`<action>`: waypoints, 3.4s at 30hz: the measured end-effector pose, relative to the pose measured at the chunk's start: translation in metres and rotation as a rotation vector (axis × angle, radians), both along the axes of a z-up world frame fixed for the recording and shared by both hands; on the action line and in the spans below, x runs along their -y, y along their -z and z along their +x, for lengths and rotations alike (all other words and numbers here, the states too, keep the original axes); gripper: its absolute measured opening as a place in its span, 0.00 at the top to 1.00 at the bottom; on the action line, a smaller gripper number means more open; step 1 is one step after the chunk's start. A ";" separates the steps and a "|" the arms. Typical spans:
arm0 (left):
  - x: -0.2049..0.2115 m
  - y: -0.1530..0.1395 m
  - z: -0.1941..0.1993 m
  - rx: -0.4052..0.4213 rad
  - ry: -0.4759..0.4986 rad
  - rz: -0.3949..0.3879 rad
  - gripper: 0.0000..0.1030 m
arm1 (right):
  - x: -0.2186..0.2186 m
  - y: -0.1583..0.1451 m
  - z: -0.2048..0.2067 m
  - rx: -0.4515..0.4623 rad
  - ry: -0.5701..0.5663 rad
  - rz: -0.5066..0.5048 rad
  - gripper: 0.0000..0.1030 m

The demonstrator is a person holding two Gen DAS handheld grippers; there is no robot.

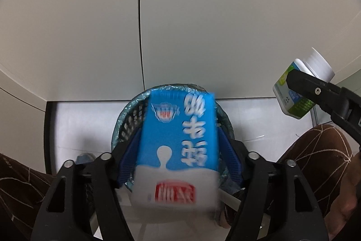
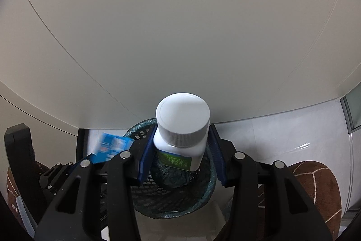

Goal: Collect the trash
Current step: 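Open the left tool over the wastebasket while the right tool releases the pill bottle, then raise both tools back up to the counter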

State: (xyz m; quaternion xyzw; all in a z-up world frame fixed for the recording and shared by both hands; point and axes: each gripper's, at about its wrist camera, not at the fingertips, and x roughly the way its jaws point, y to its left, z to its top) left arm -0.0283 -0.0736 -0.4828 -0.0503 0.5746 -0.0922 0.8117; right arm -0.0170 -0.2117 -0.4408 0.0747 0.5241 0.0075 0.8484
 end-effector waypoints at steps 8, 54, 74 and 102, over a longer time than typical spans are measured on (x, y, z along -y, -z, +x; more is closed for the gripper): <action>-0.014 -0.001 0.005 0.005 -0.031 0.002 0.15 | -0.001 0.007 0.004 -0.009 -0.021 0.006 0.58; -0.068 -0.041 0.001 0.045 -0.122 0.029 0.06 | -0.015 -0.007 -0.014 -0.094 -0.174 -0.027 0.21; -0.063 -0.180 -0.026 0.241 -0.115 0.042 0.06 | 0.006 -0.175 -0.034 0.244 -0.121 -0.124 0.09; -0.073 -0.430 -0.014 0.516 -0.230 0.059 0.06 | 0.044 -0.405 -0.040 0.613 -0.047 -0.161 0.08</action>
